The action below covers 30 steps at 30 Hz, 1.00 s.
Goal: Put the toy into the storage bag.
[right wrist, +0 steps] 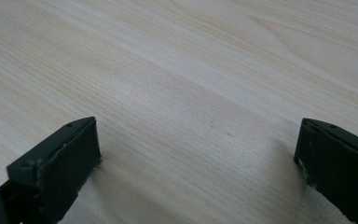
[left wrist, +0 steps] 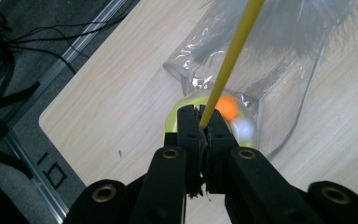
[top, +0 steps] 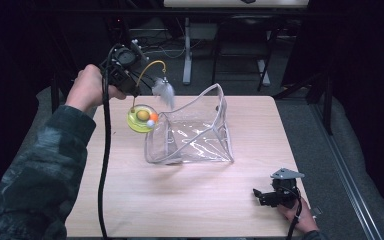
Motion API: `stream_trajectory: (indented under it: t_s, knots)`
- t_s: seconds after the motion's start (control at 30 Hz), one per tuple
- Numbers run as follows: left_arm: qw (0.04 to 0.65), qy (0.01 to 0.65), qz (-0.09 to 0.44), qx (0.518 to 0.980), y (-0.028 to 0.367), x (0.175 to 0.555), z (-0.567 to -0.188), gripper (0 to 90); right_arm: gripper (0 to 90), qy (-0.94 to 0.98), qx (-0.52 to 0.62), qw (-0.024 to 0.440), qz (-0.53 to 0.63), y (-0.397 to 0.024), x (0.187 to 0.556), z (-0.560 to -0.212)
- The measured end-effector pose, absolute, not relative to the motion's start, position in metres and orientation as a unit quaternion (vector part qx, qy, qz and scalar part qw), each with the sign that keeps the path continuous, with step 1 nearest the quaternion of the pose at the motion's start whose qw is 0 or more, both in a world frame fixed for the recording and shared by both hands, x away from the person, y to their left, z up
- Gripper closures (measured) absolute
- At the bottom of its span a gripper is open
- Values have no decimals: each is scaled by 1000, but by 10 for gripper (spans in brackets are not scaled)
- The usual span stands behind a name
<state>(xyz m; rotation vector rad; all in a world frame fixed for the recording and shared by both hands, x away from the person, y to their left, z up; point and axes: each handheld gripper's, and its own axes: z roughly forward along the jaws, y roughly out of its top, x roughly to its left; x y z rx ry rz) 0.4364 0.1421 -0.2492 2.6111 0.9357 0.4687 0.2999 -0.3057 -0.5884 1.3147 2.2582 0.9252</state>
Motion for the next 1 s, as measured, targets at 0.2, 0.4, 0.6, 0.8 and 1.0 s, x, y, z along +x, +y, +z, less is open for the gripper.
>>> stream_trajectory:
  t_s: [0.2,0.4,0.6,0.8,1.0]
  knots:
    - [162,319,158,920,130,438,-254,879,0,800,467,183,328,-306,300,-588]
    - [158,311,150,925,120,442,-260,879,0,800,467,184,329,-306,300,-588]
    - [157,306,139,929,111,446,-269,878,0,801,466,183,329,-306,300,-588]
    - [155,299,130,933,99,451,-280,878,0,801,464,183,330,-306,300,-588]
    - [158,288,119,937,87,455,-293,878,0,802,464,182,330,-306,300,-588]
